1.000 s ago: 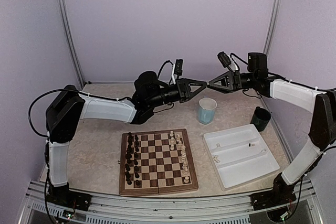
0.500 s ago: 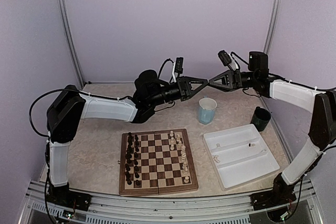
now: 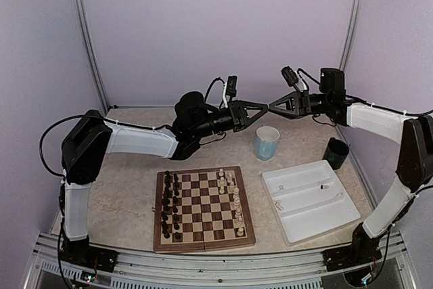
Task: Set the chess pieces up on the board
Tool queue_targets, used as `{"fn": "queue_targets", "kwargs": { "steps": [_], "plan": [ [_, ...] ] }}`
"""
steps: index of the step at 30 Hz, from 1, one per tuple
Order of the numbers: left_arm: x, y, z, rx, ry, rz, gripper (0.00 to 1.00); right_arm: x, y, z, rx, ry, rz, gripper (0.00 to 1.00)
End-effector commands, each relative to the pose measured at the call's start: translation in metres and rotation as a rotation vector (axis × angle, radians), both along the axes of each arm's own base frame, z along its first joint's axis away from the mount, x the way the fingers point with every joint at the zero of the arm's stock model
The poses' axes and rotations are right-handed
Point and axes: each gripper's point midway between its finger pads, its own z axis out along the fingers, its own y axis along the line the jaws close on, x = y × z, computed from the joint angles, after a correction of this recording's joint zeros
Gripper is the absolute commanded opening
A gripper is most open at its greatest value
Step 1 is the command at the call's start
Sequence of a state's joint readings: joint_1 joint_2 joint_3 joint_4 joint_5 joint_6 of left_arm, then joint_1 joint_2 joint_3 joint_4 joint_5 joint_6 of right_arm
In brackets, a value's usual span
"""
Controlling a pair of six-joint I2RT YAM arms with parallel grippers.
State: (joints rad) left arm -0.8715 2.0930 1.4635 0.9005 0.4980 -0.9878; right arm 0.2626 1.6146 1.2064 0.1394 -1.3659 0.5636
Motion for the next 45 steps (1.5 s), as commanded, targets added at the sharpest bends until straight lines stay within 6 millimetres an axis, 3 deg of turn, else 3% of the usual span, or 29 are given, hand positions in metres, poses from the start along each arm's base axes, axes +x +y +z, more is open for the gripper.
{"fn": "queue_targets", "kwargs": {
  "steps": [1, 13, 18, 22, 26, 31, 36, 40, 45],
  "plan": [
    [-0.003, -0.005, 0.003, -0.010, -0.020, -0.017, 0.14, 0.011, -0.005, 0.001, -0.004, -0.013, -0.031, 0.27],
    [-0.001, -0.007, -0.002, -0.005, -0.004, -0.021, 0.15, 0.015, -0.005, 0.000, -0.011, -0.037, -0.043, 0.13],
    [0.008, -0.002, -0.019, 0.085, -0.013, 0.033, 0.33, 0.035, -0.006, -0.005, -0.141, -0.161, -0.137, 0.08],
    [0.017, 0.031, -0.012, 0.204, -0.080, 0.151, 0.45, 0.050, 0.000, -0.019, -0.326, -0.312, -0.183, 0.06],
    [0.026, 0.076, -0.018, 0.358, -0.106, 0.288, 0.48, 0.056, 0.012, -0.045, -0.495, -0.415, -0.181, 0.06],
    [0.035, 0.141, -0.024, 0.497, -0.101, 0.468, 0.49, 0.048, 0.045, -0.079, -0.675, -0.521, -0.099, 0.06],
    [0.036, 0.190, -0.018, 0.544, -0.088, 0.584, 0.49, 0.037, 0.076, -0.122, -0.818, -0.569, 0.024, 0.06],
    [0.036, 0.212, -0.016, 0.553, -0.080, 0.632, 0.49, 0.024, 0.095, -0.155, -0.910, -0.586, 0.123, 0.05],
    [0.033, 0.223, -0.014, 0.564, -0.083, 0.656, 0.50, 0.007, 0.107, -0.186, -0.990, -0.616, 0.221, 0.04]
  ]
}}
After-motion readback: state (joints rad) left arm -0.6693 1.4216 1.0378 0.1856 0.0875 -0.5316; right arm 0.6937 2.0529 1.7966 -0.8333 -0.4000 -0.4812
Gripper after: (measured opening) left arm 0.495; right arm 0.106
